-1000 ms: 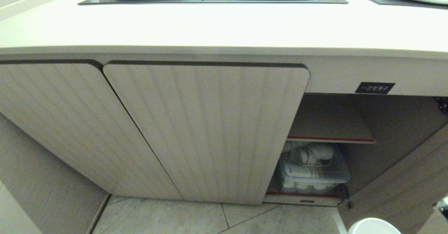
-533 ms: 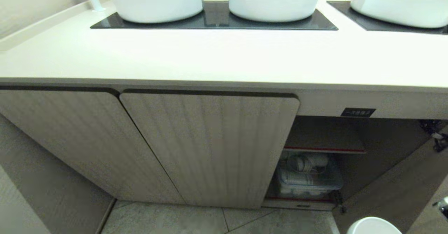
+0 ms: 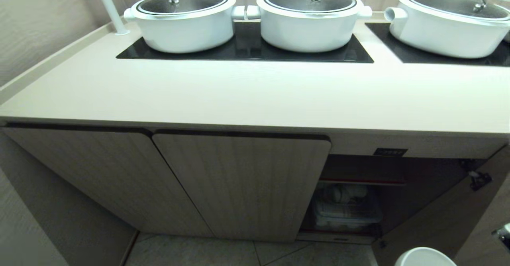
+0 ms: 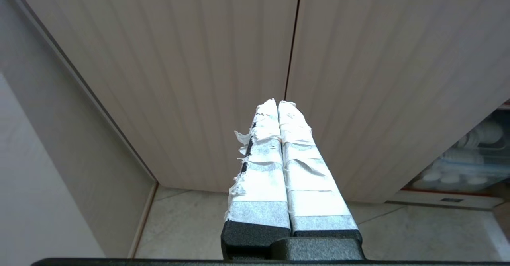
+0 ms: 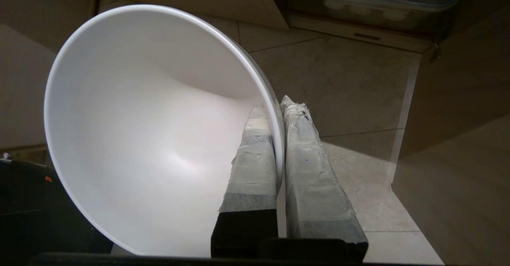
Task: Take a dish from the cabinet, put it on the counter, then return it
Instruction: Place it on the table
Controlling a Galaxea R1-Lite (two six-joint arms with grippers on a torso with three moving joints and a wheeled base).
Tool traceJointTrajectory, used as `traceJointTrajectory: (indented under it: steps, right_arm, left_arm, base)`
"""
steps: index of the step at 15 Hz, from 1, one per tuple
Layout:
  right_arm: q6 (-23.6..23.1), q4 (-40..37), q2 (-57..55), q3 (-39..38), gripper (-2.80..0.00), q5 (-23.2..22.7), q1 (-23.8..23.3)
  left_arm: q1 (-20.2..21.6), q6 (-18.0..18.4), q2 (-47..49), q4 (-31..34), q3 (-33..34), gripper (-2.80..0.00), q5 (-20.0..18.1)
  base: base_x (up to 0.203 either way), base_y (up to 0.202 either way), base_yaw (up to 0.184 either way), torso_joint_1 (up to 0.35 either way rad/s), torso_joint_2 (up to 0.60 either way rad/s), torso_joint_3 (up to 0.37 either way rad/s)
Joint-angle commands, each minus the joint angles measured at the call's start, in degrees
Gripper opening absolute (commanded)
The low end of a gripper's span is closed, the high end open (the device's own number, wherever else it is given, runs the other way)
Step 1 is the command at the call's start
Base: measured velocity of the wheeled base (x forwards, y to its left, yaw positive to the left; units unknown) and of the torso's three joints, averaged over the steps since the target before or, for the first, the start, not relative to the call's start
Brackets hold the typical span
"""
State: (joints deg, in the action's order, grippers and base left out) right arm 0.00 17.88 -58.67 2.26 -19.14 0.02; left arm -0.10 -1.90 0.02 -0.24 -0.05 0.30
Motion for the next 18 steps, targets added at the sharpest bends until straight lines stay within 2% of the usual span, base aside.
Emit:
traceJointTrajectory:
  steps: [1,9,18]
  right_arm:
    - [-0.06,0.13,-0.04,0.03,-2.80,-0.10,0.15]
    - [-0.26,0.49,-0.13,0.12,-2.80,-0.10,0.06]
    - [-0.09,0.84,-0.04,-0.06,-2.80,-0.10,0.06]
  left_arm:
    - [0.01,-0.03,-0.02,-0.02,-0.04,-2.80,0.05]
    - [0.01,-0.03,-0.02,-0.02,0.05,-2.80,0.05]
    - [0.01,-0.03,-0.02,-0.02,0.05,-2.80,0.05]
  base:
    - [0.000,0.000,0.000,0.251,-0.56,-0.302]
    - [0.000,0.000,0.000,0.261,-0.57,-0.308]
    - [0.000,0.000,0.000,0.169,-0.35,-0.186]
